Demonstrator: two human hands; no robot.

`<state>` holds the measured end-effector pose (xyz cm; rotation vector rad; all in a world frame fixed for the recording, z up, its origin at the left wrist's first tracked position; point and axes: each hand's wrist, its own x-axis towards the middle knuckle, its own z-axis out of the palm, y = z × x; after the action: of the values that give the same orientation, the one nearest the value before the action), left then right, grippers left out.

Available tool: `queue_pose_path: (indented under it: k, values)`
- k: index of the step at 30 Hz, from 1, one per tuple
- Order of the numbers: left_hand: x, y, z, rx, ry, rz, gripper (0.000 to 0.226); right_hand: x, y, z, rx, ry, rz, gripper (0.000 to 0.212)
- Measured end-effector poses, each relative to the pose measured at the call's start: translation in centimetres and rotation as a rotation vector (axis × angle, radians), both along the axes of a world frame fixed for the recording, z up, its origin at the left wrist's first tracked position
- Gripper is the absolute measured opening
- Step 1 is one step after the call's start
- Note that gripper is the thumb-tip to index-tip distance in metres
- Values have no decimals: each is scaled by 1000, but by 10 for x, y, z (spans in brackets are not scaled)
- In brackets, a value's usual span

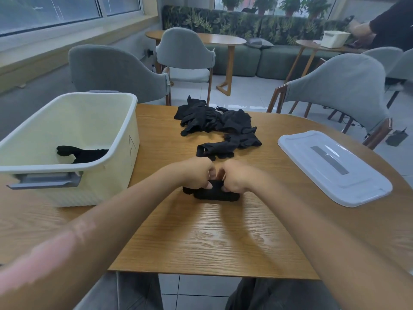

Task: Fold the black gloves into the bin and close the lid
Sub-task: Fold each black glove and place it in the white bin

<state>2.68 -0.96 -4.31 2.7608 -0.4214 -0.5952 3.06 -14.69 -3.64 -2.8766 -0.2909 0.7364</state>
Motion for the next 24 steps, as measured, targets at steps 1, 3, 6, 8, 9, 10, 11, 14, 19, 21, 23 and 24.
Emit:
queue_pose_path:
  k: [1,3,6,8,9,10,11,14,19,21,23,24]
  values:
    - [-2,2,-1,-19,8,3,31,-2,-1,-1,34,-9,3,41]
    - [-6,5,-3,-51,10,0,27,-7,-3,-1,91,-24,15,42]
    - [-13,8,-4,-94,4,5,15,-15,-7,2,113,-30,63,40]
    - [-19,10,-4,-124,14,5,14,-19,-10,5,125,-2,97,38]
    - [-22,11,-3,-134,15,0,14,-21,-11,6,138,18,109,36]
    - [-26,12,-2,-140,14,-7,15,-23,-12,7,157,35,116,34]
    - [-29,14,0,-144,9,-16,16,-25,-13,8,177,47,123,31]
    - [-38,20,10,-140,-20,-49,14,-31,-11,15,219,57,147,25]
    - [-47,41,46,-154,-31,-47,13,-35,-1,45,312,64,181,21]
    - [-49,53,64,-159,-28,-50,13,-35,7,61,334,50,203,22]
    - [-50,63,81,-145,-36,-55,8,-32,15,76,363,43,221,19]
    - [-51,68,91,-129,-49,-57,5,-31,21,84,373,37,231,18]
